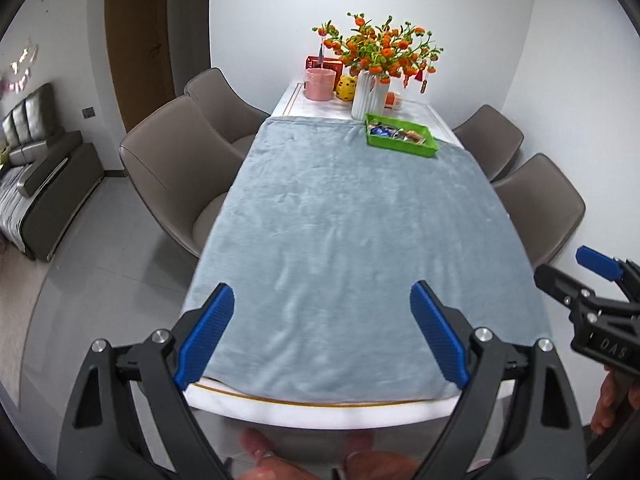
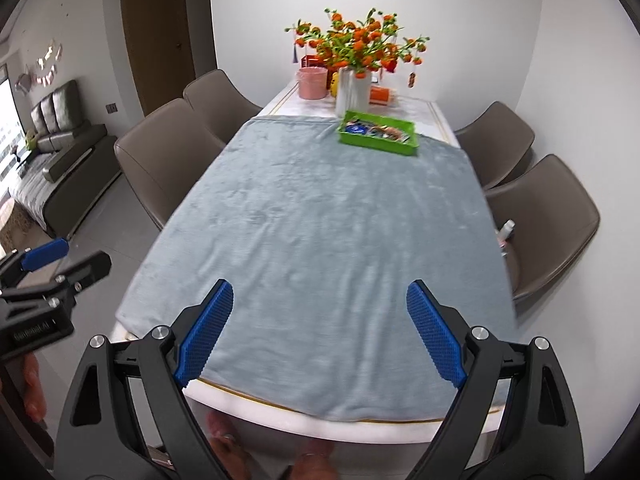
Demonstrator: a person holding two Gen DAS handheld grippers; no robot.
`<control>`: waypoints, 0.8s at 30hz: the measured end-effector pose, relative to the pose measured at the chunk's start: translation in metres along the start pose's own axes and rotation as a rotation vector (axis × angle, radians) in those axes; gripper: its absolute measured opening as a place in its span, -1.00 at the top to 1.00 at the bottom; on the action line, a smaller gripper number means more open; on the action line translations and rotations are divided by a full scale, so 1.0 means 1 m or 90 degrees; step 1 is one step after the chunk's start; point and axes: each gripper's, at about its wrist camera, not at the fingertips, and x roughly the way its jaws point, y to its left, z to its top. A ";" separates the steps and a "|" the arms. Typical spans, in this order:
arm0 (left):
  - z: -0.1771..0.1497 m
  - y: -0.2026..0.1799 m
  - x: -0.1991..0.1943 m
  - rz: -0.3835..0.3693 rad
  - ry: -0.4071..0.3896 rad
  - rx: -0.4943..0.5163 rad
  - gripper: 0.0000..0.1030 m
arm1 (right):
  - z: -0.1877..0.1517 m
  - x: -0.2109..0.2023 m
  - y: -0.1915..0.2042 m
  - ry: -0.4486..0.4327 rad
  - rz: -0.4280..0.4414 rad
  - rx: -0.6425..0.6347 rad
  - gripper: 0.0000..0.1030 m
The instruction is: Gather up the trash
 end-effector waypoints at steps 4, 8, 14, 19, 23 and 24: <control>0.003 -0.034 -0.010 0.007 -0.003 0.001 -0.74 | -0.001 -0.010 -0.037 0.005 0.002 -0.002 -0.66; 0.008 -0.053 -0.017 0.016 -0.007 0.027 -0.74 | 0.000 -0.019 -0.058 0.006 0.009 0.010 -0.66; 0.016 -0.070 -0.022 0.016 -0.007 0.073 -0.74 | 0.004 -0.029 -0.067 -0.003 0.010 0.035 -0.66; 0.026 -0.074 -0.021 0.001 -0.006 0.090 -0.74 | 0.010 -0.039 -0.073 -0.022 -0.016 0.056 -0.66; 0.033 -0.074 -0.021 -0.009 -0.013 0.104 -0.74 | 0.014 -0.043 -0.075 -0.027 -0.031 0.072 -0.66; 0.034 -0.074 -0.021 -0.012 -0.014 0.106 -0.74 | 0.015 -0.044 -0.075 -0.028 -0.036 0.075 -0.66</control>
